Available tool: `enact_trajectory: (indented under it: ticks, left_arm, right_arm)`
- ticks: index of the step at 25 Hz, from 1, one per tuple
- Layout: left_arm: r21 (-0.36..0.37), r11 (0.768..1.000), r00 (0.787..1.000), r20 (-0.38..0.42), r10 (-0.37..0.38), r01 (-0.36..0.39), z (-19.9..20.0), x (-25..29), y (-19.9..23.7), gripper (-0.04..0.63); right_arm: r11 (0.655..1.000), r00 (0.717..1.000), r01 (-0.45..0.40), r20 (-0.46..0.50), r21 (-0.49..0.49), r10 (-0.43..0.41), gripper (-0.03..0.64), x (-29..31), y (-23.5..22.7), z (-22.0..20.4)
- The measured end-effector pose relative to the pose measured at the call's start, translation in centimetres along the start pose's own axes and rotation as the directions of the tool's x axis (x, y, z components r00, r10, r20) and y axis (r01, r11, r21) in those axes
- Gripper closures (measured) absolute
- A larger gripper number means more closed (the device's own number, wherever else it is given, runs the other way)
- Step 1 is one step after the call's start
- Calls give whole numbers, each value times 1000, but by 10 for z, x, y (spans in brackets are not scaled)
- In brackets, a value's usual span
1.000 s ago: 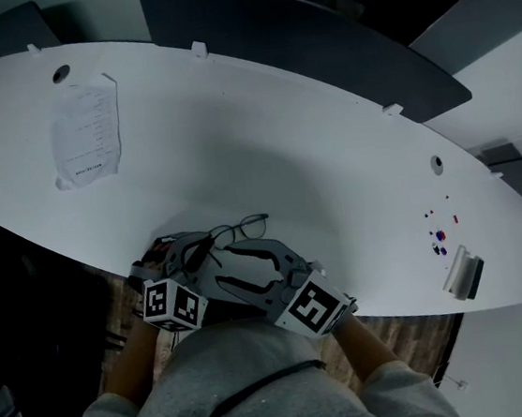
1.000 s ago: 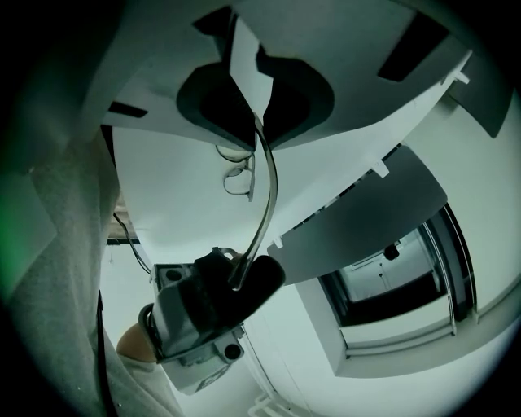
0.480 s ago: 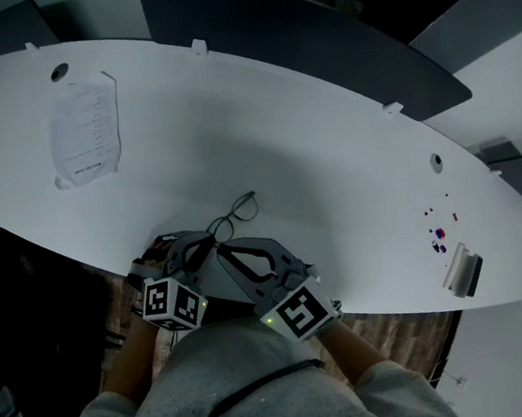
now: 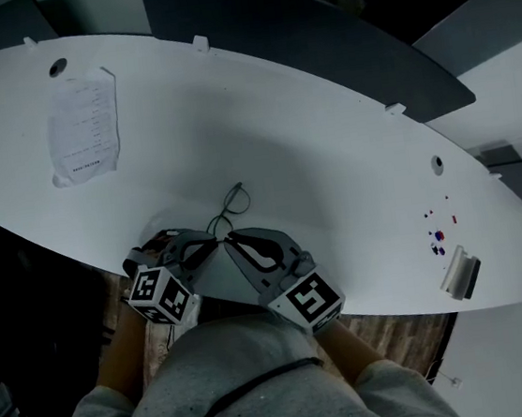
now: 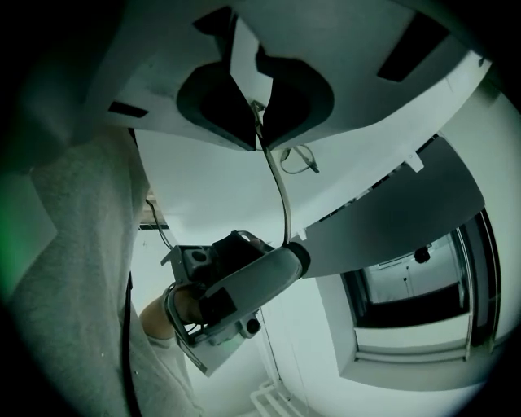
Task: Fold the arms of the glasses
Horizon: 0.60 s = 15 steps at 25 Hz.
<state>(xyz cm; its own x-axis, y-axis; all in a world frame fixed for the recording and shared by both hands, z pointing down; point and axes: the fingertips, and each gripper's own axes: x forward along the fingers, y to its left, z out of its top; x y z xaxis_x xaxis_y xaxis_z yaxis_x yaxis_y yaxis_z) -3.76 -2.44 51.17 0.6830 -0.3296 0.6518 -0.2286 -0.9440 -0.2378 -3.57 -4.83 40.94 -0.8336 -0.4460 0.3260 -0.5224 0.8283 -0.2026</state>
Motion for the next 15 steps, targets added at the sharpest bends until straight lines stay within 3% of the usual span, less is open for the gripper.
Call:
enact_trajectory:
  ticks: [8, 12, 15]
  left_arm:
    - [-20, 1000, 1000, -28, -7, 7, -2, 8, 9, 535]
    - [50, 990, 982, -129, 137, -132, -14, 16, 27, 493]
    - [38, 971, 959, -153, 238, -235, -18, 15, 36, 489]
  right_arm:
    - [993, 996, 83, -44, 81, -79, 569, 10, -35, -8]
    - [988, 991, 122, -72, 97, -115, 569, 16, -57, -15]
    - [986, 988, 138, -81, 92, -131, 568, 19, -69, -19]
